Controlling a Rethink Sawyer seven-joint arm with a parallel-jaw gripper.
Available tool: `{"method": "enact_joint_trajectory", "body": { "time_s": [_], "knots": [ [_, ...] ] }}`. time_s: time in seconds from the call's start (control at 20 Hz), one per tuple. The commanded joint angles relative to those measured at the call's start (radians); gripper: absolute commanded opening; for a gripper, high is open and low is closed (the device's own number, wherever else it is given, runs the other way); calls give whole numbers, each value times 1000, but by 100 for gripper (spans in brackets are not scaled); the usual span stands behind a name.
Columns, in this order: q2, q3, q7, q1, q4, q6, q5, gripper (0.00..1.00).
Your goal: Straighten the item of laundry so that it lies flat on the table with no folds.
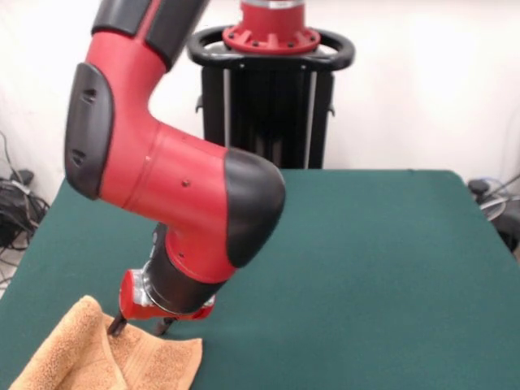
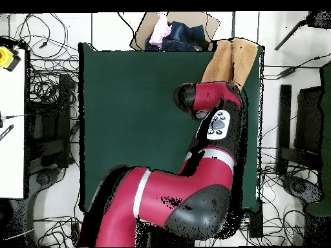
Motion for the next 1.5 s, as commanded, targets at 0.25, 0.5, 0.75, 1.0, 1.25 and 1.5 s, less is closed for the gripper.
{"method": "enact_joint_trajectory", "body": {
  "time_s": [0.25, 0.5, 0.75, 1.0, 1.25, 1.5],
  "knots": [
    [5, 248, 76, -78, 178, -365, 5, 100],
    [15, 231, 99, -61, 168, -390, -27, 100],
    [9, 218, 128, -51, 173, -418, -41, 0],
    [-6, 216, 113, -51, 187, -392, -45, 0],
    [-4, 194, 116, -41, 192, -371, -54, 0],
    [-36, 179, 131, -27, 244, -364, -55, 0]
  ]
}}
